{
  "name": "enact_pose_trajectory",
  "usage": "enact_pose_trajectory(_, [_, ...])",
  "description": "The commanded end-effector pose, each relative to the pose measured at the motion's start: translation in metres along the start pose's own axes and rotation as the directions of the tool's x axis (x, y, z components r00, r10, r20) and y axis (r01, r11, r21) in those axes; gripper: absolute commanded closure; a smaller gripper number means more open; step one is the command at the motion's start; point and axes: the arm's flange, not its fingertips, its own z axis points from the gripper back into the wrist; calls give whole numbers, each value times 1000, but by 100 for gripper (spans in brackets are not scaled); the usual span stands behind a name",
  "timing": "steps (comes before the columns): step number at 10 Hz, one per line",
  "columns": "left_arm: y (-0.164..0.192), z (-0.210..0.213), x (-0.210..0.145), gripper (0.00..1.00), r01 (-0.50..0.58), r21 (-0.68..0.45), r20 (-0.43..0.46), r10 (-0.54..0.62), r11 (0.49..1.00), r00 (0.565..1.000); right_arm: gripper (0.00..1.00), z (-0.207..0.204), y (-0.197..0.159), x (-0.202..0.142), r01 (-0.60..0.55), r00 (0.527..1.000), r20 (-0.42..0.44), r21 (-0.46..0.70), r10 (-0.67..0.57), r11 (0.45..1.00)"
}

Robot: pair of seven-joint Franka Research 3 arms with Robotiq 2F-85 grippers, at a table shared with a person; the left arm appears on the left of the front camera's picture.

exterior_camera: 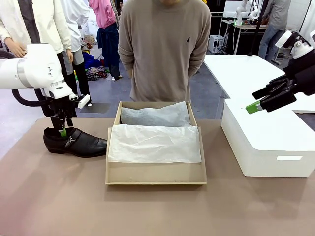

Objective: Pack the shoes into the box.
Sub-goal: Place the other shoe of the Shoes into the Shoes Box.

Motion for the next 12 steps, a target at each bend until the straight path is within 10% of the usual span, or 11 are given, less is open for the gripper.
enact_pose_trajectory(1, [-2, -4, -7, 14, 36, -15, -22, -36, 999, 999, 0, -1, -1, 1, -7, 1000, 17, 13, 7, 1000])
enact_pose_trajectory(5, [-1, -6, -6, 25, 68, -22, -13, -68, 997, 998, 0, -1, -1, 1, -7, 1000, 17, 13, 7, 1000])
enact_pose_trajectory(9, [-3, -5, -8, 91, 59, -35, 1, -59, 998, 998, 0, -1, -1, 1, -7, 1000, 17, 13, 7, 1000])
enact_pose_trajectory(12, [-6, -4, -9, 100, 52, -40, -8, -53, 998, 999, 0, -1, -1, 1, -7, 1000, 17, 13, 7, 1000])
